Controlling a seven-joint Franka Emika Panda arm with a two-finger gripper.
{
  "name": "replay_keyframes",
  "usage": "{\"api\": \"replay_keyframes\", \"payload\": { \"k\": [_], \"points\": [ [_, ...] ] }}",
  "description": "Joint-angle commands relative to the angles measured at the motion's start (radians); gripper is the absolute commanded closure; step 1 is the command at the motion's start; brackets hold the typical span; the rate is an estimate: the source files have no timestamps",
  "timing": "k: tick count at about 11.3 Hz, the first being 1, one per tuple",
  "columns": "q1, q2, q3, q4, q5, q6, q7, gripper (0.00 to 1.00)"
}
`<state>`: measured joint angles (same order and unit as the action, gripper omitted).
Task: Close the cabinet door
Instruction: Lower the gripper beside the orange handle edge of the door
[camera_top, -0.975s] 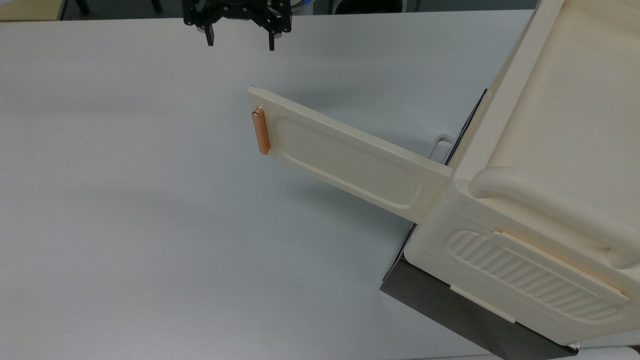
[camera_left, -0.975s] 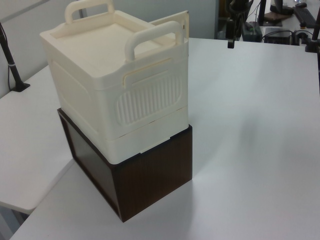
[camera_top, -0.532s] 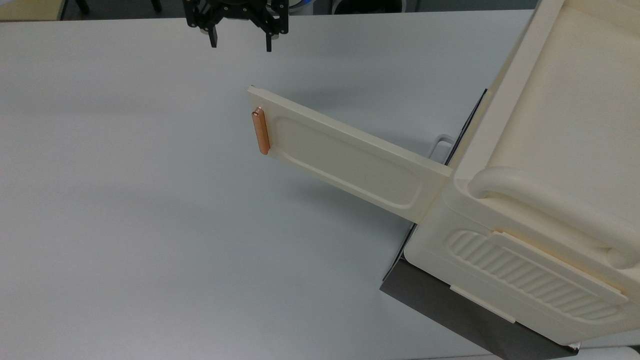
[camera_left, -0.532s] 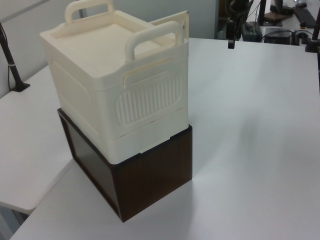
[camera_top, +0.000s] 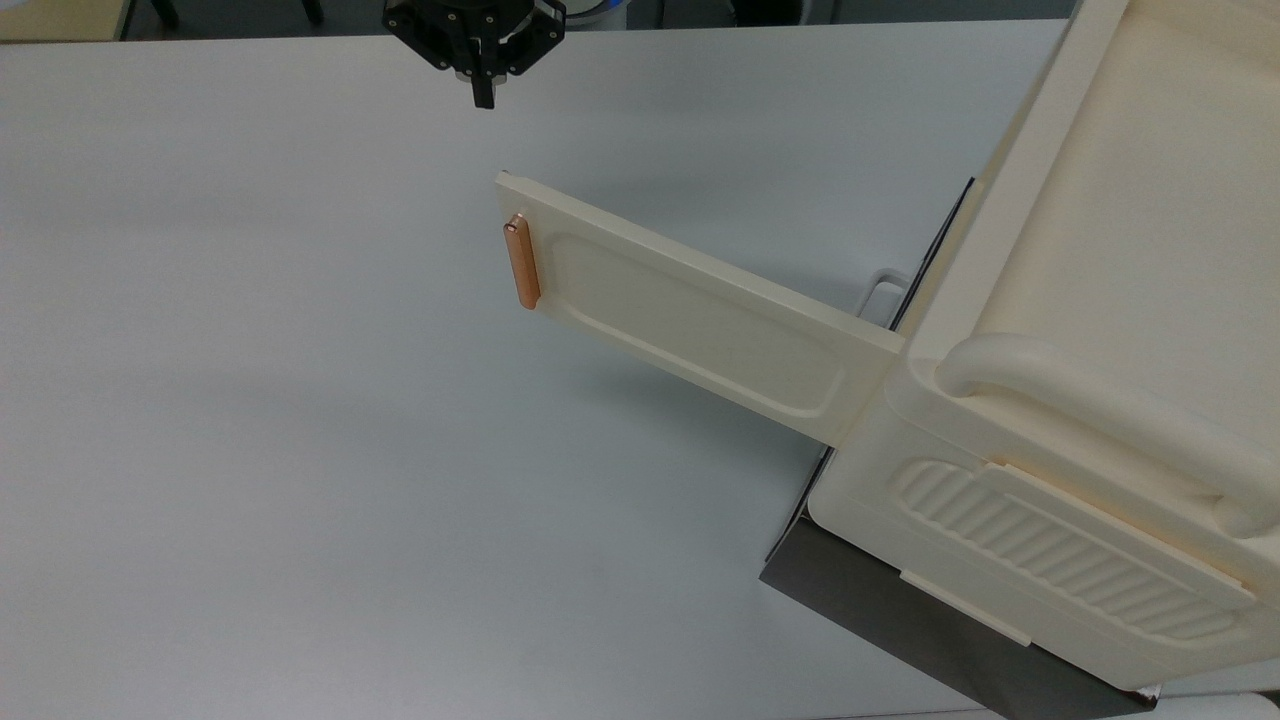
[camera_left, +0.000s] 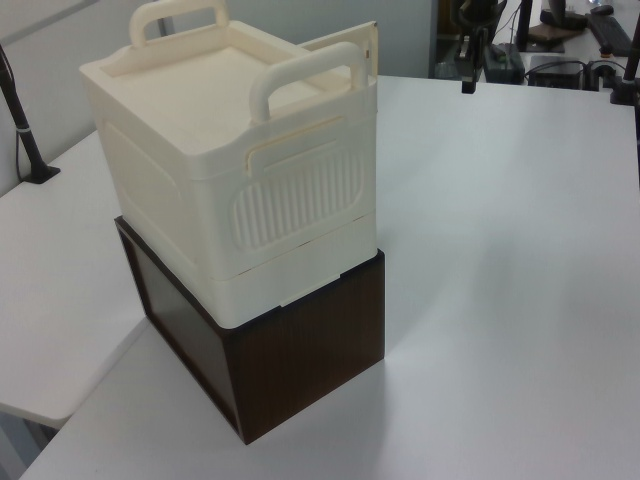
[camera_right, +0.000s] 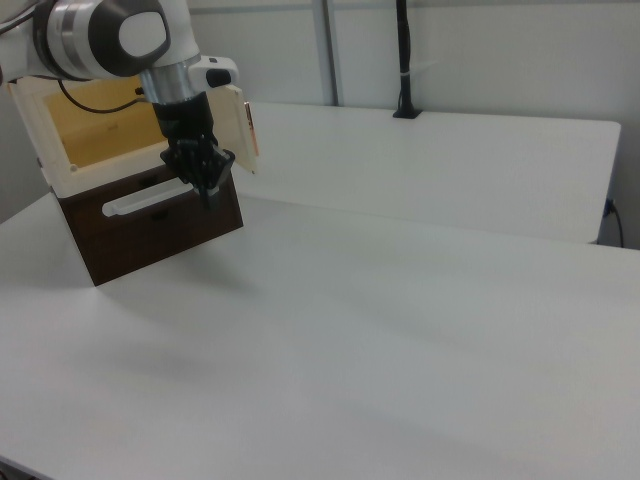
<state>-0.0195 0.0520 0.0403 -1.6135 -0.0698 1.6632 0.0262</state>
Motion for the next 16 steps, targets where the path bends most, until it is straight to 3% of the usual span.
{"api": "replay_keyframes", "payload": {
  "k": [1,5,10,16],
  "points": [
    [0.013,0.000,-0.010,0.003,0.016,0.007,0.018,1.00],
    [0.015,0.023,0.003,0.145,0.041,0.171,0.096,1.00],
    [0.044,0.109,0.004,0.197,0.034,0.668,0.110,1.00],
    [0.065,0.143,0.004,0.201,0.044,0.724,0.148,1.00]
  ]
}}
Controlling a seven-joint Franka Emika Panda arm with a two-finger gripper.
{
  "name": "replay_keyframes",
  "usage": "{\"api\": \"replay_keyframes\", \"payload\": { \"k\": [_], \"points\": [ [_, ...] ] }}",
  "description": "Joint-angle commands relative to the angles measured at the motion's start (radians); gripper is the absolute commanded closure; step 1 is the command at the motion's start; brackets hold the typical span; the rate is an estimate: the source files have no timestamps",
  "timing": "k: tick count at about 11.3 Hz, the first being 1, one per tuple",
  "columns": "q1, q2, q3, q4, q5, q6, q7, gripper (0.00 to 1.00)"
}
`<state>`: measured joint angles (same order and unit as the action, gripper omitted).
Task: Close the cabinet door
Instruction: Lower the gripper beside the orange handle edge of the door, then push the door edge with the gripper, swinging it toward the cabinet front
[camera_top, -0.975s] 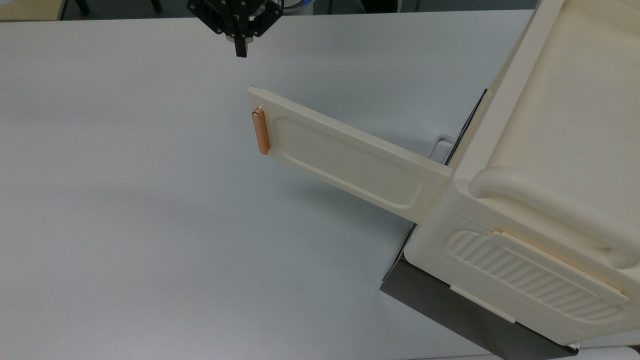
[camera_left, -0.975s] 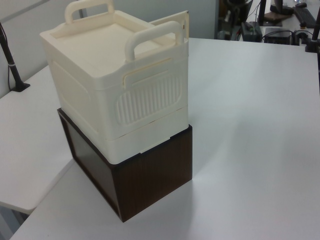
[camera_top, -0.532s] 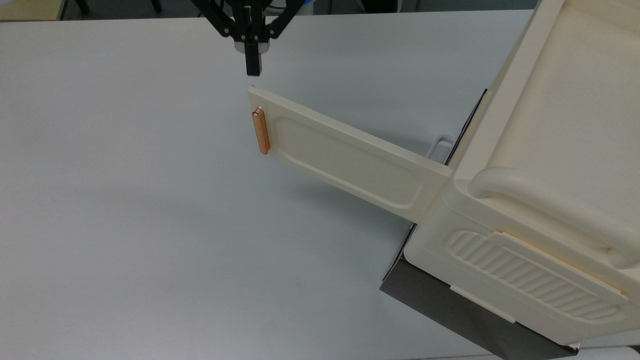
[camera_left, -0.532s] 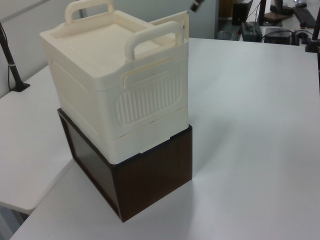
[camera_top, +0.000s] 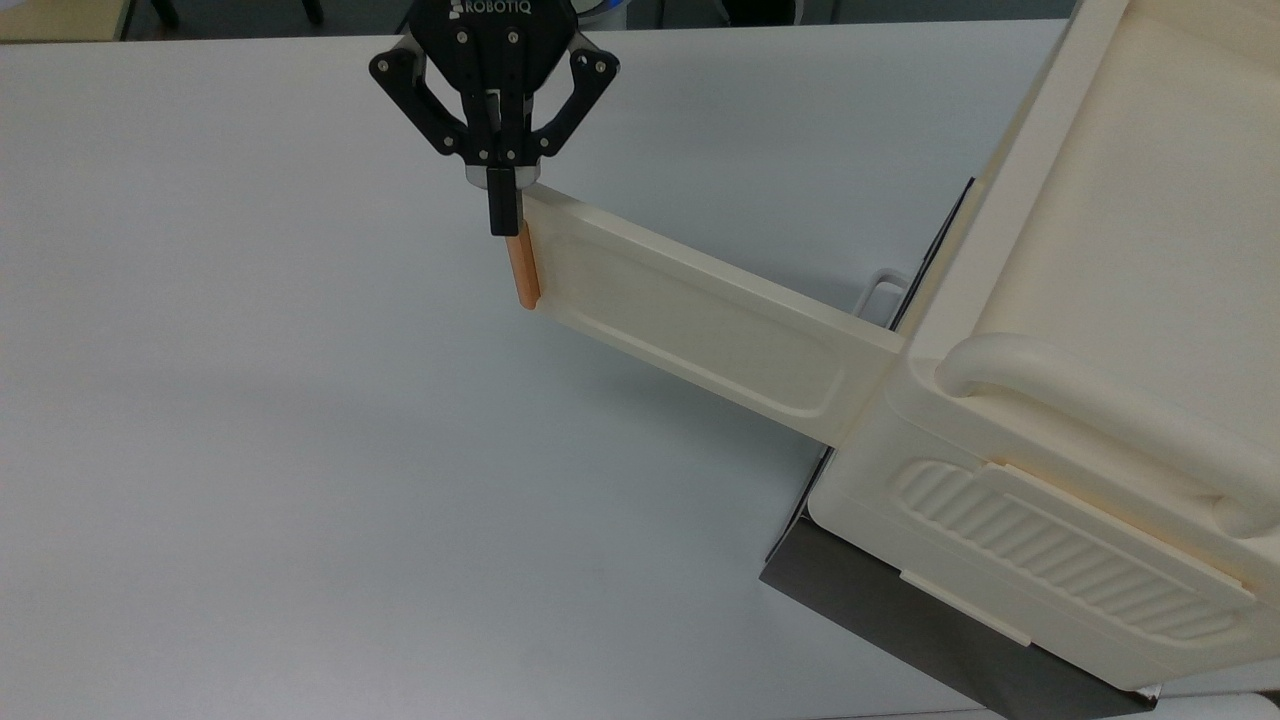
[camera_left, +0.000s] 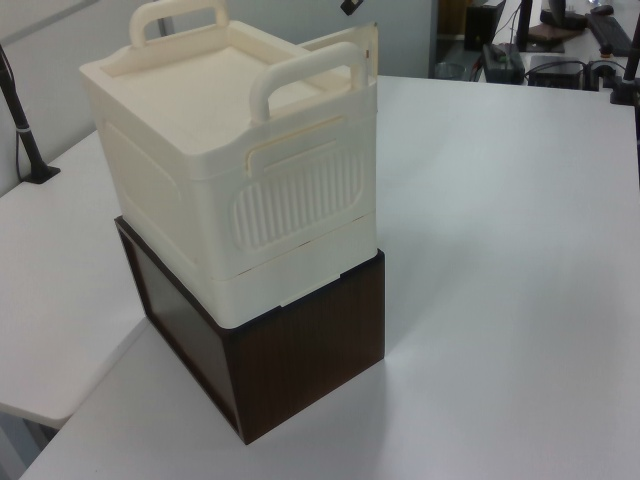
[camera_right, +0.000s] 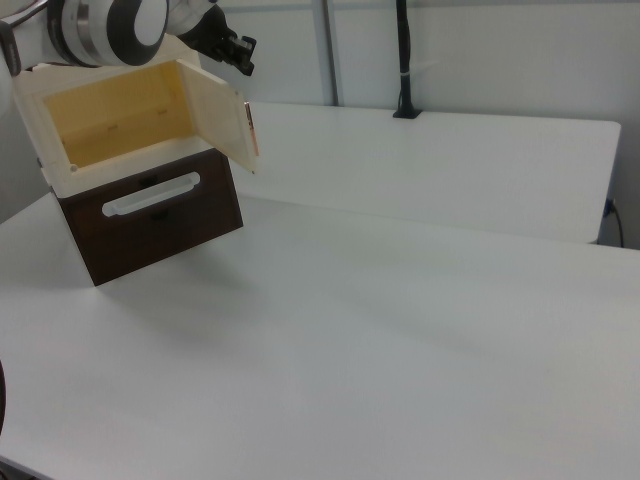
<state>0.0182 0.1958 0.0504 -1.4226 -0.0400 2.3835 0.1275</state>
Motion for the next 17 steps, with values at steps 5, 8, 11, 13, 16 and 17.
{"api": "replay_keyframes", "payload": {
  "k": [5,8,11,13,16,17],
  "points": [
    [0.086,-0.045,0.037,0.017,0.021,-0.314,0.050,1.00],
    [0.089,-0.073,0.054,0.017,0.064,-0.343,0.049,1.00],
    [0.086,-0.070,0.127,0.014,0.068,-0.346,0.049,1.00],
    [0.086,-0.072,0.192,0.013,0.081,-0.362,0.046,1.00],
    [0.086,-0.065,0.265,0.008,0.132,-0.366,-0.087,1.00],
    [0.086,-0.064,0.269,0.008,0.176,-0.366,-0.141,1.00]
  ]
}}
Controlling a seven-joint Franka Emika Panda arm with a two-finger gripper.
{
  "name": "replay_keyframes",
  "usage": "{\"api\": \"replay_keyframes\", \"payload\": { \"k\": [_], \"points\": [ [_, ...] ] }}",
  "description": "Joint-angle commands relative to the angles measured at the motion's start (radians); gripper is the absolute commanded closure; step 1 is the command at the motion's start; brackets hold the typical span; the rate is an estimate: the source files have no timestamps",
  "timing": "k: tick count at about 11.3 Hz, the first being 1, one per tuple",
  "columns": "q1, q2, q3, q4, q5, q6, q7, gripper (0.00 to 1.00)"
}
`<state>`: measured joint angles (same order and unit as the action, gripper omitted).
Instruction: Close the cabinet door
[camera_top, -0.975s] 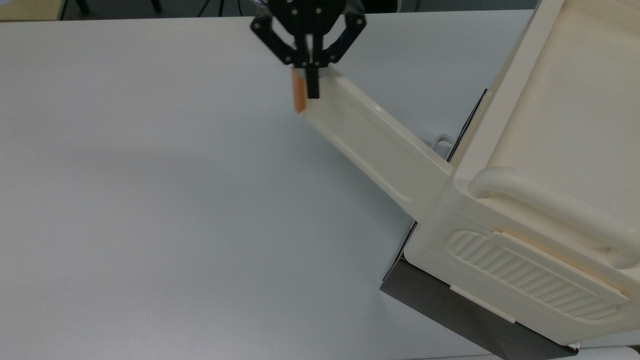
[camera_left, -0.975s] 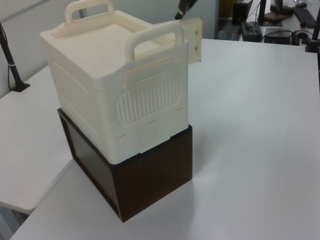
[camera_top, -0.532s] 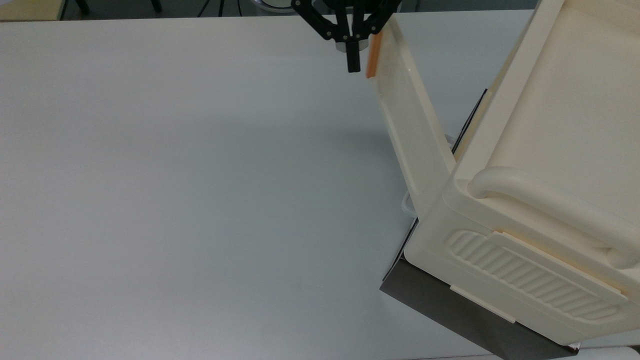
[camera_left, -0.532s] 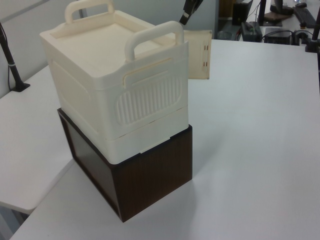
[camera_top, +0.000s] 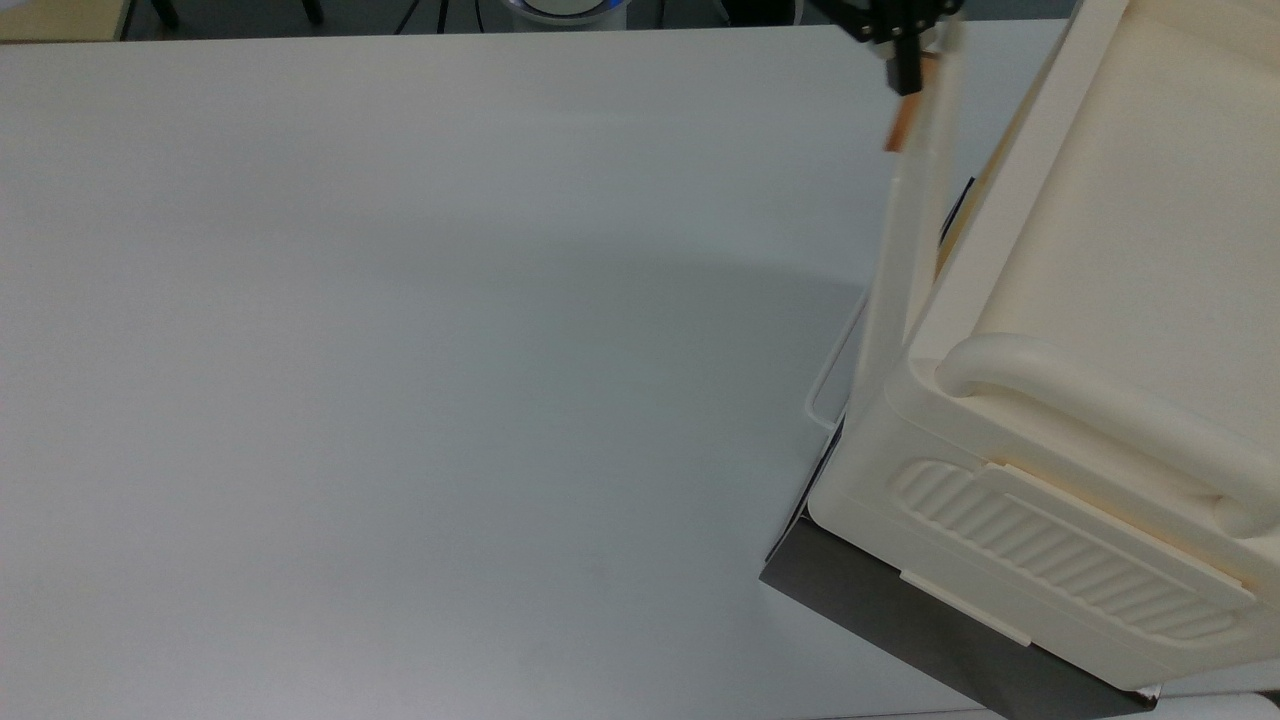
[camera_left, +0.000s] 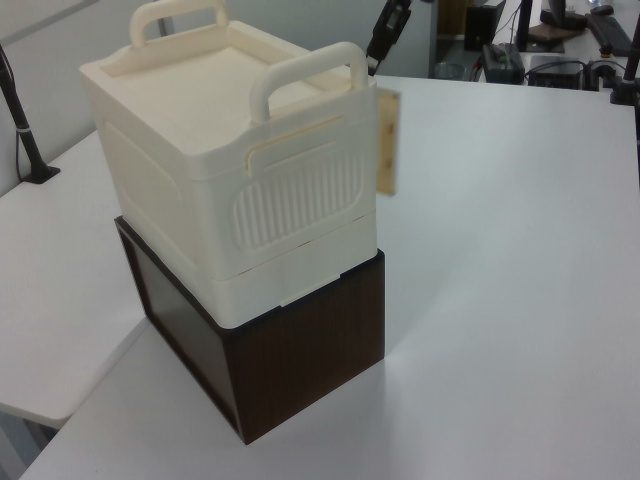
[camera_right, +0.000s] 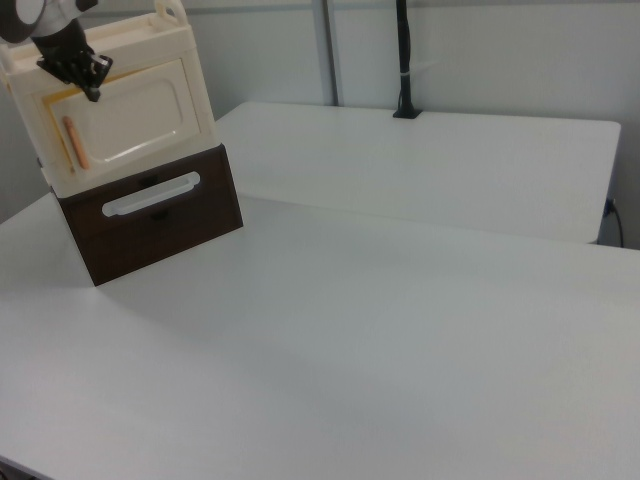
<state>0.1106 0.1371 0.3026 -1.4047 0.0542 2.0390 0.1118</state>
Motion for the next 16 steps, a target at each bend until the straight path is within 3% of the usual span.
{"api": "replay_keyframes", "payload": {
  "k": [1,6,9,12,14,16],
  "points": [
    [-0.005,-0.004,0.018,-0.011,0.107,-0.022,-0.171,0.99],
    [-0.017,-0.002,0.012,-0.025,0.118,-0.037,-0.184,0.99],
    [-0.098,-0.002,-0.019,-0.046,0.040,-0.172,-0.181,0.99],
    [-0.121,-0.008,-0.140,-0.054,-0.037,-0.336,-0.181,0.99],
    [-0.120,-0.014,-0.212,-0.089,-0.101,-0.347,-0.167,0.98],
    [-0.118,-0.016,-0.247,-0.121,-0.138,-0.350,-0.075,0.88]
  ]
}}
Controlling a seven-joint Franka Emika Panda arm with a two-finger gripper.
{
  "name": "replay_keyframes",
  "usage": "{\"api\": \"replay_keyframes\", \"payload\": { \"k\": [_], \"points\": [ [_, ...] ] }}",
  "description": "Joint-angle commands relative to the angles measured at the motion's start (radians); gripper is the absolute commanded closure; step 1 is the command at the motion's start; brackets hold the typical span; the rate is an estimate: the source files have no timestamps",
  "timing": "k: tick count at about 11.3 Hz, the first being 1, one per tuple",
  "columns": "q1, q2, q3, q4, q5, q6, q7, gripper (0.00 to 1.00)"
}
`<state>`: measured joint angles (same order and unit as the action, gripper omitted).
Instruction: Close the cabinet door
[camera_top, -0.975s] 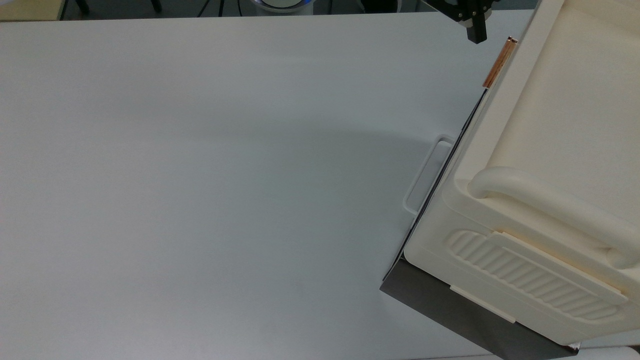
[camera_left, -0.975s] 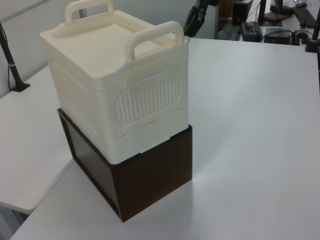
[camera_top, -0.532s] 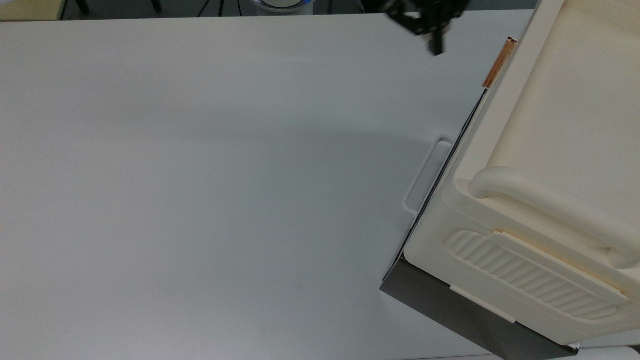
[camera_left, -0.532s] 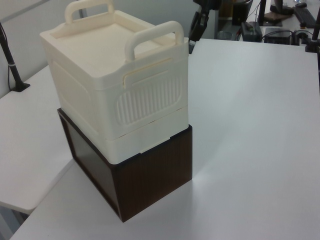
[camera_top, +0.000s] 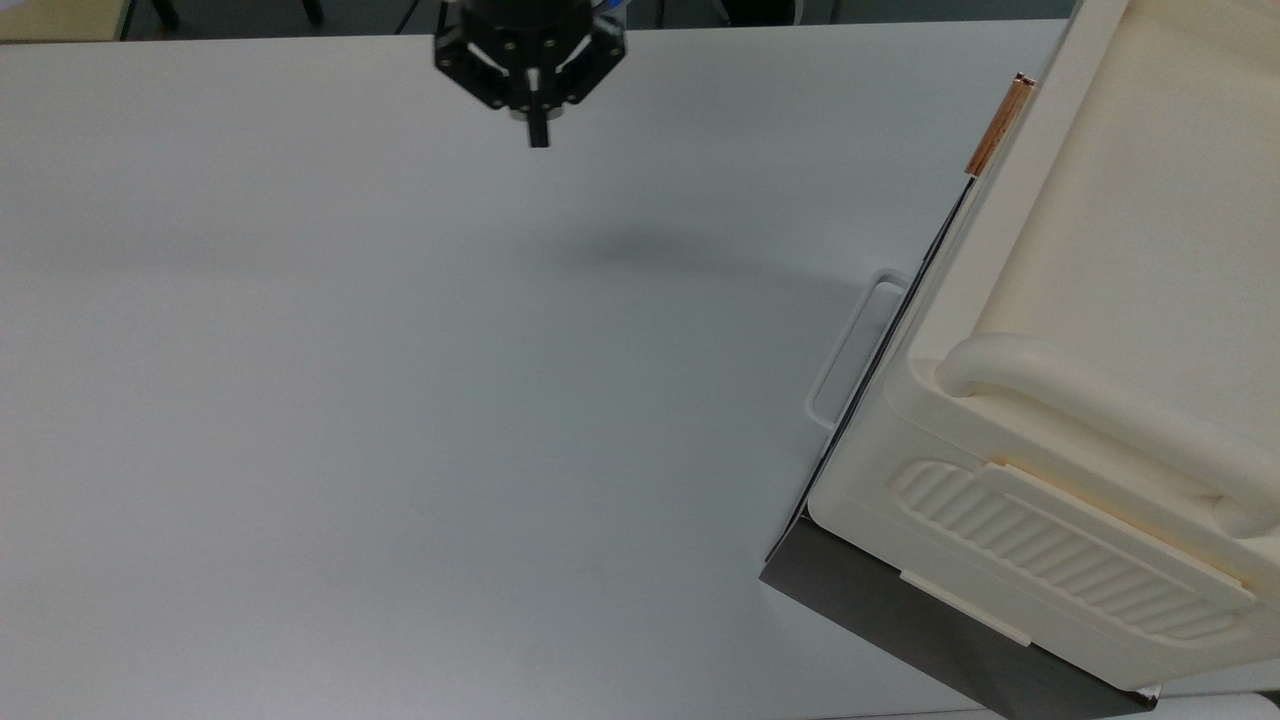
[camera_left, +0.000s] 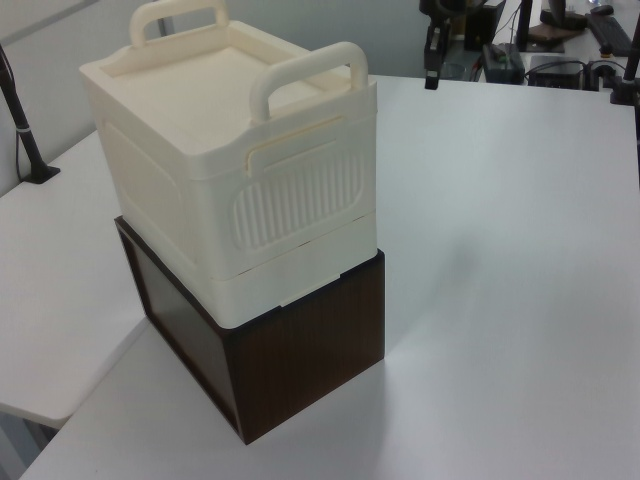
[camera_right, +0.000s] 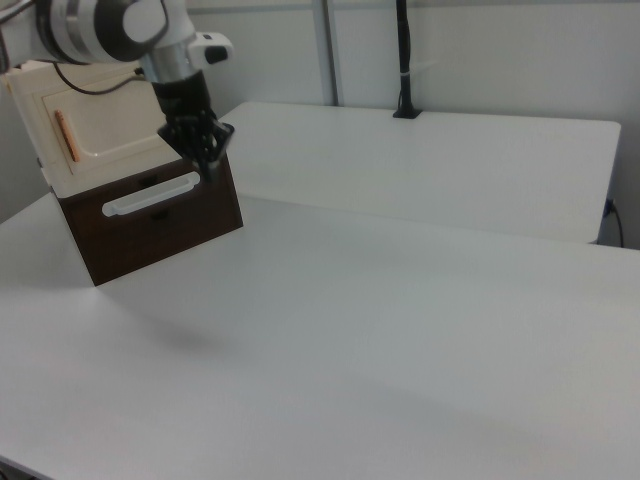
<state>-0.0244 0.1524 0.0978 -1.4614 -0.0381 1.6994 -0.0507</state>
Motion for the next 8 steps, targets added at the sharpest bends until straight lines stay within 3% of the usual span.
{"api": "replay_keyframes", "payload": {
  "k": [1,2,3,4,5,8],
  "points": [
    [0.023,-0.033,-0.050,-0.077,-0.054,-0.009,0.116,0.82],
    [0.026,-0.042,-0.052,-0.079,-0.054,-0.009,0.121,0.67],
    [0.029,-0.047,-0.052,-0.088,-0.052,-0.010,0.121,0.42],
    [0.032,-0.047,-0.052,-0.109,-0.052,-0.010,0.121,0.26],
    [0.032,-0.047,-0.050,-0.112,-0.052,-0.009,0.121,0.02],
    [0.018,-0.056,-0.050,-0.111,-0.054,-0.024,0.114,0.00]
  ]
}}
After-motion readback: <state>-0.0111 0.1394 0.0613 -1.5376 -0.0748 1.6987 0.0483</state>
